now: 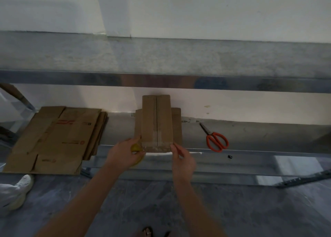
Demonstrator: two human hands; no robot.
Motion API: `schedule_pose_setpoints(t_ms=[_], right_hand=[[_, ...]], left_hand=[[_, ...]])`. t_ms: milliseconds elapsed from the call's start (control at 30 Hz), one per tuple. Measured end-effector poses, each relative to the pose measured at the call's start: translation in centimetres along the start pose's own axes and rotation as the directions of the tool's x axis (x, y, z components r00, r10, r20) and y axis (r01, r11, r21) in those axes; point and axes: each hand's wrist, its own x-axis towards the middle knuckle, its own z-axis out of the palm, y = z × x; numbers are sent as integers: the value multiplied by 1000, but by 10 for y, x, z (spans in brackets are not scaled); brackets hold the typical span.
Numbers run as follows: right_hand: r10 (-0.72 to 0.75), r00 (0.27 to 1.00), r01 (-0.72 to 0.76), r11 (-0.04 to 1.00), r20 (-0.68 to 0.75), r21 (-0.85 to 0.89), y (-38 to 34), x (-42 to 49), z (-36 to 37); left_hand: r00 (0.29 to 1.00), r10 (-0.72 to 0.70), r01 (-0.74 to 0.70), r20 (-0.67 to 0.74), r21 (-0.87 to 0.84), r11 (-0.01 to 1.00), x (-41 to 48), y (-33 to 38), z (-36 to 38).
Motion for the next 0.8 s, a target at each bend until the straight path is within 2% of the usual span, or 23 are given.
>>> schedule_pose_setpoints(t_ms=[233,367,500,633,800], right_hand=[[-109,985,125,986,132,-114,1,-9,1],[-157,957,222,937,242,-268,-3,10,-9],[-121,923,198,963,367,-182,-17,23,-16],[-175,907,230,968,383,-101,-29,24,-19],[-273,871,376,906,409,-195,-40,17,-9]], left_hand=[[999,-12,13,43,-12,1000,1,4,-8],[998,10,-6,67,-56,998,0,5,-14],[991,66,-53,116,-110,992,5,3,-26],[963,140,-113,231,-127,985,19,1,-48],[937,180,-160,298,-91,983,39,-2,-62]])
